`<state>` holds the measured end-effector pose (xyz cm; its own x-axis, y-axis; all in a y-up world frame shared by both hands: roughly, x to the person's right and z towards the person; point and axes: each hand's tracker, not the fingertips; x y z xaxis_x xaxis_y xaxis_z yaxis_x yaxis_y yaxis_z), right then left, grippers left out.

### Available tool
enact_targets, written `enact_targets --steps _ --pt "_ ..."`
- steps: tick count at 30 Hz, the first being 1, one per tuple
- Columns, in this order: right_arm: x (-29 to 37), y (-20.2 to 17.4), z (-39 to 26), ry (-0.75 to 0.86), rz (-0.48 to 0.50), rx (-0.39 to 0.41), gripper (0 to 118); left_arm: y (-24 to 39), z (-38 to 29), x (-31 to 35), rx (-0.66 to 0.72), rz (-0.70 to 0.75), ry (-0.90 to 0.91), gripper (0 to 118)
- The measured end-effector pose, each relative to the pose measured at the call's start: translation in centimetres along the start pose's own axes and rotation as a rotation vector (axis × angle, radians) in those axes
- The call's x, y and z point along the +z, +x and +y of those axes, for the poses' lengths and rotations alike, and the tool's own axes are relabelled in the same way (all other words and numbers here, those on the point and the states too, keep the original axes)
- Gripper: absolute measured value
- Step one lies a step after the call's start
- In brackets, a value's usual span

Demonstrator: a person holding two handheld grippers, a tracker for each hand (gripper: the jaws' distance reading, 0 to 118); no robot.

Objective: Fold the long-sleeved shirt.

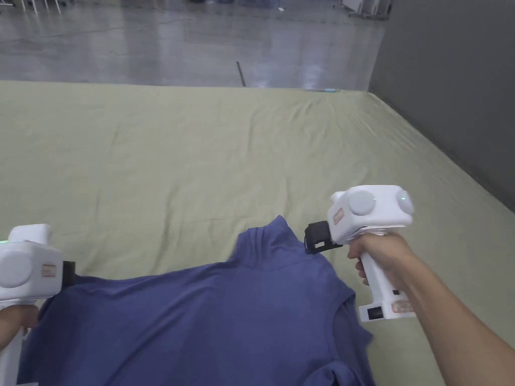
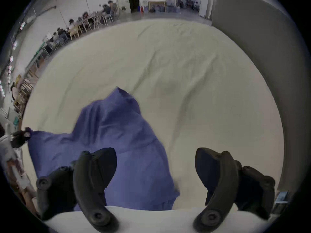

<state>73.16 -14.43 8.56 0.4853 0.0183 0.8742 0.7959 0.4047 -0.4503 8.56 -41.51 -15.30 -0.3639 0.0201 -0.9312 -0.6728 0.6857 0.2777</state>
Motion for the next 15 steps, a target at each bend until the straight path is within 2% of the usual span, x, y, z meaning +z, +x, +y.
enact_targets --steps 3,7,9,10,11,12,13,15 --pt "-2.8 -0.4 0.4 -0.059 -0.016 0.024 100 0.5 0.1 -0.1 -0.005 -0.011 0.002 1" --pt "-4.5 -0.6 0.8 -0.071 -0.043 0.027 69 0.7 0.0 0.0 -0.012 -0.015 0.003 1" --pt "-5.0 -0.6 0.9 -0.095 -0.022 0.021 66 0.6 -0.4 0.0 -0.01 -0.014 -0.002 1" --pt "-5.0 -0.5 0.9 -0.097 -0.025 0.019 60 0.5 -0.4 -0.1 -0.011 -0.015 -0.001 1" --pt "-5.0 -0.6 0.9 -0.1 -0.026 0.019 50 0.6 -0.3 -0.2 -0.01 -0.017 0.0 1" --pt "-4.8 -0.9 0.9 -0.105 -0.017 0.022 38 0.5 -4.9 -0.3 0.017 -0.013 -0.096 1" --pt "-4.5 -1.3 0.8 -0.112 -0.01 0.031 23 0.5 -4.5 -0.4 0.017 -0.015 -0.087 1" --pt "-4.4 -2.2 0.2 -0.133 -0.033 0.069 9 0.6 -4.4 -0.5 0.023 -0.021 -0.086 1"
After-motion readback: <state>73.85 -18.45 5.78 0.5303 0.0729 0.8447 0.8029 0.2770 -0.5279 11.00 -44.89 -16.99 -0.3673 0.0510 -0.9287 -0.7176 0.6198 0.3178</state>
